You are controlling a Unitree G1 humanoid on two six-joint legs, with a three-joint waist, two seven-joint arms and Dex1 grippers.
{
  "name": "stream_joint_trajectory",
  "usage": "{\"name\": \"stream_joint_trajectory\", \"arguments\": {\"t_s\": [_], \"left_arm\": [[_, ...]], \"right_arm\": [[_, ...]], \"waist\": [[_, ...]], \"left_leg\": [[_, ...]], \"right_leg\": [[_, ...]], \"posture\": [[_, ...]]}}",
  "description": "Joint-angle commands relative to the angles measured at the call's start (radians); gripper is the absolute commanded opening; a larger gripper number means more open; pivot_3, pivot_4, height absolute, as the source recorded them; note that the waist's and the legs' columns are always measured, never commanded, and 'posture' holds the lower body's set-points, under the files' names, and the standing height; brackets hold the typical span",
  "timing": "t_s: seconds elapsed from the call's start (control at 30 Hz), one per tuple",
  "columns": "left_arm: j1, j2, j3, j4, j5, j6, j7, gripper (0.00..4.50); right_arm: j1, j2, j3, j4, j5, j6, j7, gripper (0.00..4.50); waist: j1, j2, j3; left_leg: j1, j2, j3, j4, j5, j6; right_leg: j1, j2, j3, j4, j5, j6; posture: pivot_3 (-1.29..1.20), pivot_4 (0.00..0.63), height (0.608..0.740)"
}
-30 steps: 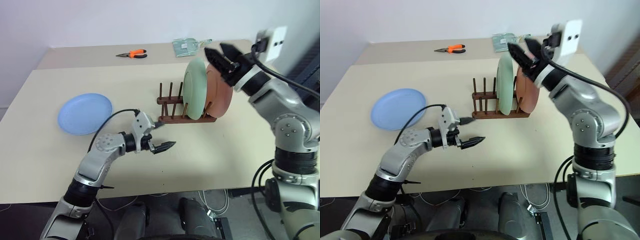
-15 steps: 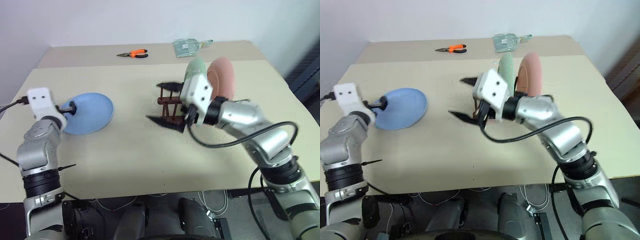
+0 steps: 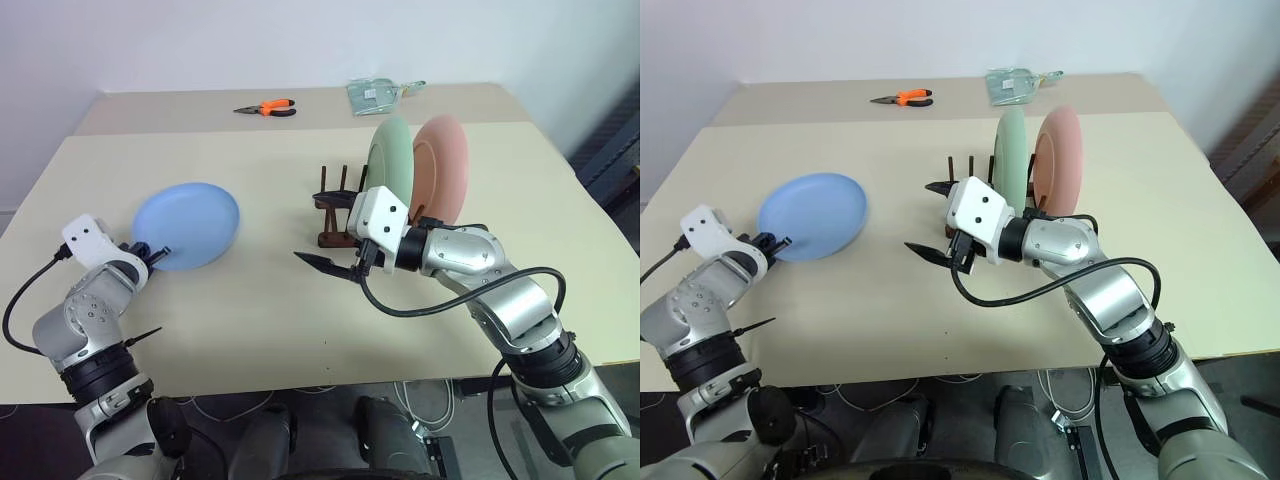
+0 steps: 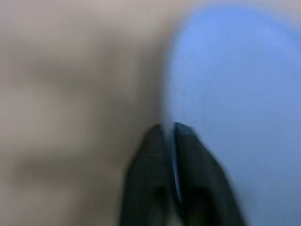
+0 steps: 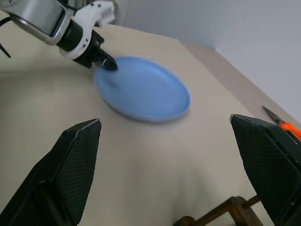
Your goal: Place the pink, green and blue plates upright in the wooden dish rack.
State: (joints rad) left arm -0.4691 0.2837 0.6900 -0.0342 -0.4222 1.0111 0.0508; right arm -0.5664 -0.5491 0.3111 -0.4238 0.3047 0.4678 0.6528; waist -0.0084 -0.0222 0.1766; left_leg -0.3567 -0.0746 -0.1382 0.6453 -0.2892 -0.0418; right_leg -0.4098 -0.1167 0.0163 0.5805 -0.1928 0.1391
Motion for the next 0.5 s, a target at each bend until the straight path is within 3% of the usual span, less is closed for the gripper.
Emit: {"name": "stream_joint_trajectory", "arguments": {"t_s": [0.03,0.23,0.37,0.5], "left_arm": [[-0.008,0.005,-0.096,-0.073,-0.018,-0.093,-0.077,0.07],[-0.087,0.084,-0.230,-0.243,-0.030,-0.034,-0.119,0.07],[-0.155,0.127,-0.222,-0.338,-0.093,0.121,-0.098,0.07],[-0.208,0.110,-0.178,-0.411,-0.149,0.230,-0.070,0.07]], "right_arm": [[-0.038,-0.002,-0.022,0.007,-0.041,-0.018,0.016,4.50],[-0.171,0.018,0.124,0.161,-0.349,-0.254,-0.008,4.50],[-0.216,0.078,0.199,0.299,-0.491,-0.386,-0.038,4.50],[-0.245,0.136,0.217,0.417,-0.569,-0.462,-0.061,4.50]], "waist": [[0.000,-0.001,0.000],[-0.005,-0.003,0.002],[-0.013,-0.003,0.002],[-0.010,-0.004,0.002]], "left_leg": [[0.000,0.000,0.000,0.000,0.000,0.000],[-0.001,0.000,0.000,-0.001,0.000,-0.001],[0.000,0.001,0.001,-0.002,0.001,-0.001],[-0.001,0.001,0.001,-0.002,0.001,-0.003]], "right_leg": [[0.000,0.000,0.000,0.000,0.000,-0.001],[-0.001,0.000,0.000,0.000,0.001,-0.001],[-0.003,0.001,0.000,0.000,0.001,-0.002],[-0.004,0.001,0.001,0.001,0.001,-0.002]], "posture": [[0.00,0.150,0.740],[0.00,0.150,0.740],[0.00,0.150,0.740],[0.00,0.150,0.740]]}}
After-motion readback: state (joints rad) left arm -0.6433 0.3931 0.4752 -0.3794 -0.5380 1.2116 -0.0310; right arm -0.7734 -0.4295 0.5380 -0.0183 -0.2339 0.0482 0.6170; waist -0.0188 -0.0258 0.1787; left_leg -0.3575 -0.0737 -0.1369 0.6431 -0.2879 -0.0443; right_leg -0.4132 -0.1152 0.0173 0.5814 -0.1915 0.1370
